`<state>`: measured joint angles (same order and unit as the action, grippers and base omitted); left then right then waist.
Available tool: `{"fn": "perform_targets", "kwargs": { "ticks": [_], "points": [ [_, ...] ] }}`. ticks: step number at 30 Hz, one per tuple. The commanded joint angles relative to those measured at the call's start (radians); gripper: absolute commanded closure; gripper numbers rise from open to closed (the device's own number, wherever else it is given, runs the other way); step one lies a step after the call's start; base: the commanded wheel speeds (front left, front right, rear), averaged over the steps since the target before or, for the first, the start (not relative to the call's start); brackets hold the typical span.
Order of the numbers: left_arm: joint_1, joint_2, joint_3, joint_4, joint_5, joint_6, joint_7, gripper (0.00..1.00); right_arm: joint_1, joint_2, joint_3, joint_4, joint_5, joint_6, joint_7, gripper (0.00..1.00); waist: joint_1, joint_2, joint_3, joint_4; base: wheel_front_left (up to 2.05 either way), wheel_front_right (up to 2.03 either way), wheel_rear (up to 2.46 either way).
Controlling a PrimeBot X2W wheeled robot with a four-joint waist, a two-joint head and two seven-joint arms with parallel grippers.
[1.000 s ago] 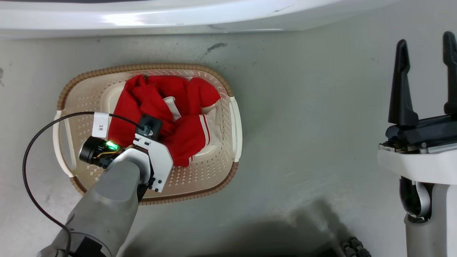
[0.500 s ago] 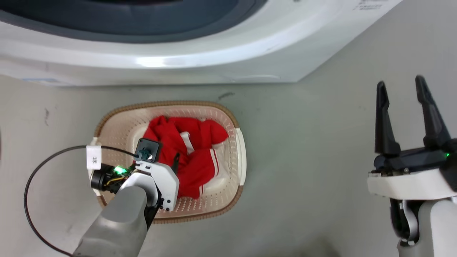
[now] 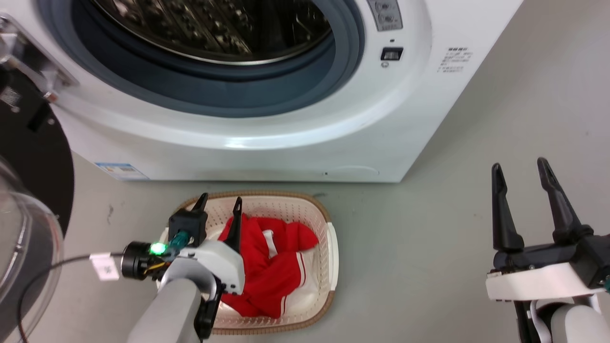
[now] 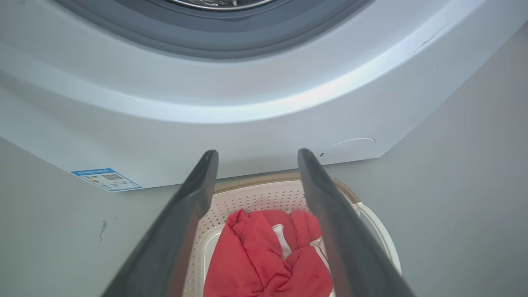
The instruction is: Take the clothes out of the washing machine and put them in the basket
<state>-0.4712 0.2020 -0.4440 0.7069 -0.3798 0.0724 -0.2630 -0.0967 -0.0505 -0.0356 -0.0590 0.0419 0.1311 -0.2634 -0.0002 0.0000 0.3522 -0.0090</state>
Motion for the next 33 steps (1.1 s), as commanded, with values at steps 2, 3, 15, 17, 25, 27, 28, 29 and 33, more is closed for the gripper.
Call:
{"fn": "perform_targets", "kwargs": {
  "ticks": [2, 3, 15, 17, 25, 27, 28, 29, 33],
  "points": [
    [0.075, -0.005, 0.054, -0.088, 0.039, 0.019, -0.002, 0.00, 0.029, 0.001, -0.001, 0.008, 0.002, -0.001, -0.002, 0.00, 0.0002, 0.0000, -0.074, 0.014, 0.00, 0.00, 0.00],
    [0.100, -0.008, 0.074, -0.128, 0.055, 0.024, -0.002, 0.00, 0.038, 0.000, -0.004, 0.009, 0.001, -0.001, -0.002, 0.00, 0.0002, 0.0000, -0.088, 0.016, 0.00, 0.00, 0.00],
    [0.341, -0.068, 0.268, -0.421, 0.210, 0.028, -0.002, 0.00, 0.126, 0.001, -0.001, 0.025, 0.005, -0.001, -0.002, 0.00, 0.0002, 0.0000, -0.228, 0.019, 0.00, 0.00, 0.00],
    [0.374, -0.081, 0.293, -0.456, 0.226, 0.025, -0.002, 0.00, 0.140, 0.001, 0.000, 0.027, 0.005, -0.001, -0.002, 0.00, 0.0002, 0.0000, -0.250, 0.019, 0.00, 0.00, 0.00],
    [0.472, -0.115, 0.356, -0.557, 0.290, 0.015, -0.002, 0.00, 0.185, 0.001, 0.007, 0.036, 0.011, -0.001, -0.002, 0.00, 0.0002, 0.0000, -0.312, 0.021, 0.00, 0.00, 0.00],
    [0.486, -0.121, 0.367, -0.578, 0.303, 0.012, -0.002, 0.00, 0.190, 0.001, 0.007, 0.038, 0.014, -0.001, -0.002, 0.00, 0.0002, 0.0000, -0.323, 0.021, 0.00, 0.00, 0.00],
    [0.491, -0.124, 0.372, -0.589, 0.307, 0.009, -0.002, 0.00, 0.193, 0.001, 0.007, 0.038, 0.015, -0.001, -0.002, 0.00, 0.0002, 0.0000, -0.327, 0.021, 0.00, 0.00, 0.00],
    [0.497, -0.126, 0.376, -0.600, 0.311, 0.008, -0.002, 0.00, 0.197, 0.001, 0.007, 0.039, 0.015, -0.001, -0.002, 0.00, 0.0002, 0.0000, -0.331, 0.021, 0.00, 0.00, 0.00],
    [0.519, -0.133, 0.389, -0.623, 0.323, -0.001, -0.002, 0.00, 0.209, 0.001, 0.010, 0.041, 0.016, -0.001, -0.002, 0.00, 0.0002, 0.0000, -0.345, 0.023, 0.00, 0.00, 0.00]
  ]
}}
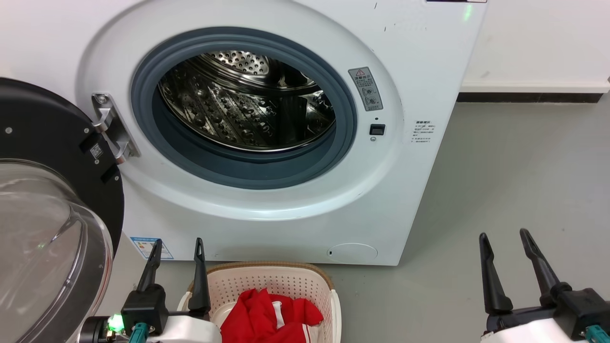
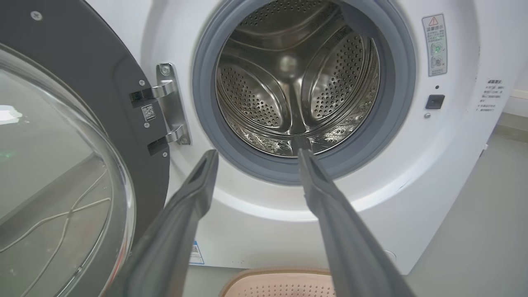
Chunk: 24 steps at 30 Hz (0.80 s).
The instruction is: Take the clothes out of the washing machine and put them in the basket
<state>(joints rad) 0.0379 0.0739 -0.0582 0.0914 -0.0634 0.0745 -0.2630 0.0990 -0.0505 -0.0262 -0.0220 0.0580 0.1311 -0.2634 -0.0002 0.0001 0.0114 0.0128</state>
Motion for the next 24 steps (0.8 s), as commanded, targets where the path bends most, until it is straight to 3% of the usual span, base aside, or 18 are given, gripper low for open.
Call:
{"fn": "perform_targets", "kwargs": {
  "ticks": [1, 24],
  "points": [
    [0.016, -0.006, 0.007, -0.007, 0.007, -0.004, -0.002, 0.00, 0.015, 0.001, 0.002, 0.005, 0.000, -0.001, -0.002, 0.00, 0.0002, -0.0001, -0.007, 0.002, 0.00, 0.00, 0.00],
    [0.049, -0.019, 0.042, -0.002, 0.039, -0.024, -0.003, 0.00, 0.034, 0.001, 0.009, 0.006, 0.012, -0.001, -0.002, 0.00, 0.0002, -0.0001, -0.030, -0.003, 0.00, 0.00, 0.00]
  ]
}}
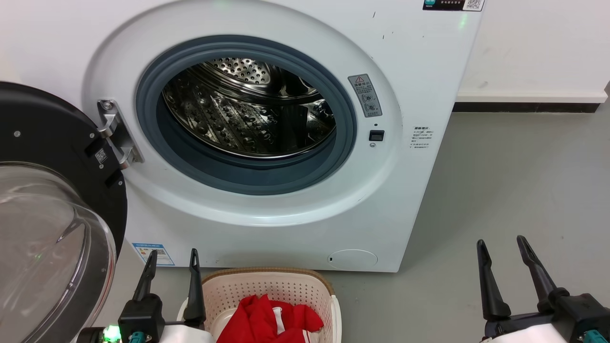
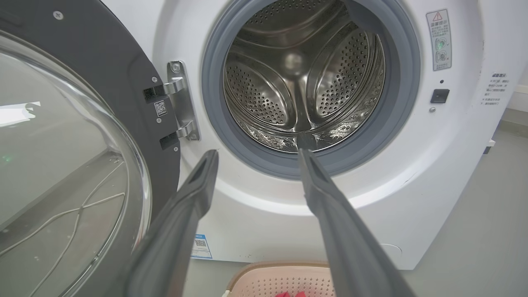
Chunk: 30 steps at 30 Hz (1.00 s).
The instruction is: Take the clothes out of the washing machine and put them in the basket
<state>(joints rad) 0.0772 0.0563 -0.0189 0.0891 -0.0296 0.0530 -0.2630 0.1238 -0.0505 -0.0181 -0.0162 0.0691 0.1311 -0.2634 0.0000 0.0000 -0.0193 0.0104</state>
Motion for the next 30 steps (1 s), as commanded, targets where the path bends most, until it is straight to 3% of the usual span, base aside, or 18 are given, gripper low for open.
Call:
{"fn": "perform_targets", "kwargs": {
  "ticks": [1, 2, 3, 8, 16, 17, 30],
  "points": [
    [0.010, -0.001, 0.004, 0.001, 0.008, -0.003, -0.003, 0.00, 0.008, 0.001, 0.002, 0.000, 0.001, -0.001, -0.002, 0.00, 0.0000, 0.0000, 0.001, -0.001, 0.00, 0.00, 0.00],
    [0.010, -0.002, 0.004, 0.000, 0.009, -0.005, -0.003, 0.00, 0.008, 0.001, 0.002, 0.000, 0.001, -0.001, -0.002, 0.00, 0.0000, 0.0000, 0.001, -0.002, 0.00, 0.00, 0.00],
    [0.000, 0.000, 0.002, 0.000, 0.002, -0.001, 0.000, 1.00, 0.000, 0.000, 0.001, 0.000, 0.001, 0.000, 0.000, 1.00, 0.0000, 0.0000, 0.001, -0.002, 0.00, 0.00, 0.00],
    [0.010, -0.003, 0.000, 0.047, -0.008, -0.001, 0.009, 1.00, 0.009, 0.000, 0.003, 0.043, 0.010, 0.000, 0.002, 1.00, 0.0000, 0.0000, 0.001, -0.002, 0.00, 0.00, 0.00],
    [-0.017, -0.004, 0.020, 0.063, -0.181, -0.022, 0.054, 1.00, -0.016, -0.011, 0.006, 0.063, 0.192, 0.000, 0.032, 1.00, 0.0000, 0.0000, 0.002, -0.003, 0.00, 0.00, 0.00],
    [-0.023, -0.004, 0.023, 0.065, -0.243, -0.029, 0.067, 1.00, -0.027, -0.014, 0.007, 0.072, 0.255, 0.000, 0.043, 1.00, 0.0000, 0.0000, 0.003, -0.003, 0.00, 0.00, 0.00],
    [-0.052, -0.004, 0.041, 0.078, -0.483, -0.057, 0.120, 1.00, -0.066, -0.025, 0.006, 0.105, 0.502, 0.000, 0.088, 1.00, 0.0000, 0.0000, 0.005, -0.004, 0.00, 0.00, 0.00]
  ]
}}
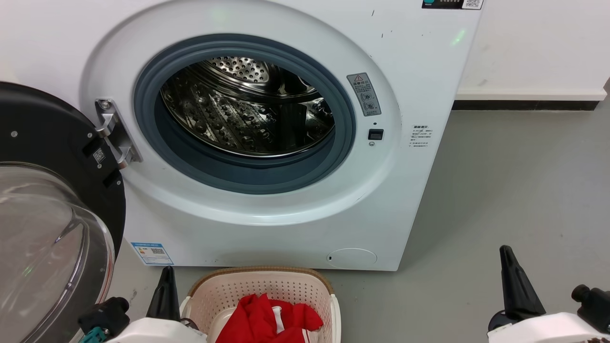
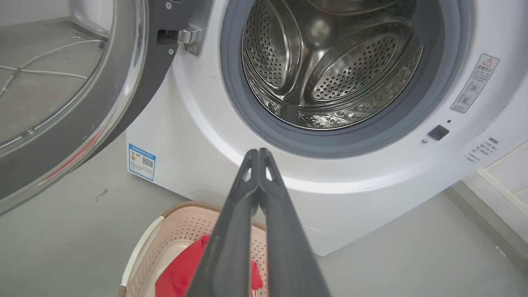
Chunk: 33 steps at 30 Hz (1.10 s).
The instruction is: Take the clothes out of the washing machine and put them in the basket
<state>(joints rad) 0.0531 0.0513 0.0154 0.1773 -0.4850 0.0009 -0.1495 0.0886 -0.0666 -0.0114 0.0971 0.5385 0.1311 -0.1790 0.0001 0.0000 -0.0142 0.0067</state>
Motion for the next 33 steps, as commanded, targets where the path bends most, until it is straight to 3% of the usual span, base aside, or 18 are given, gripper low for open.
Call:
{"fn": "perform_targets", "kwargs": {
  "ticks": [1, 33],
  "points": [
    [-0.030, 0.001, 0.008, -0.009, -0.045, -0.007, 0.010, 1.00, -0.033, -0.010, -0.001, -0.006, 0.049, 0.000, 0.007, 1.00, 0.0000, 0.0000, 0.000, 0.000, 0.00, 0.00, 0.00],
    [-0.091, 0.000, 0.048, 0.023, -0.505, -0.061, 0.119, 1.00, -0.106, -0.020, -0.017, 0.057, 0.508, 0.000, 0.107, 1.00, 0.0000, 0.0000, 0.006, -0.002, 0.00, 0.00, 0.00]
  ]
}}
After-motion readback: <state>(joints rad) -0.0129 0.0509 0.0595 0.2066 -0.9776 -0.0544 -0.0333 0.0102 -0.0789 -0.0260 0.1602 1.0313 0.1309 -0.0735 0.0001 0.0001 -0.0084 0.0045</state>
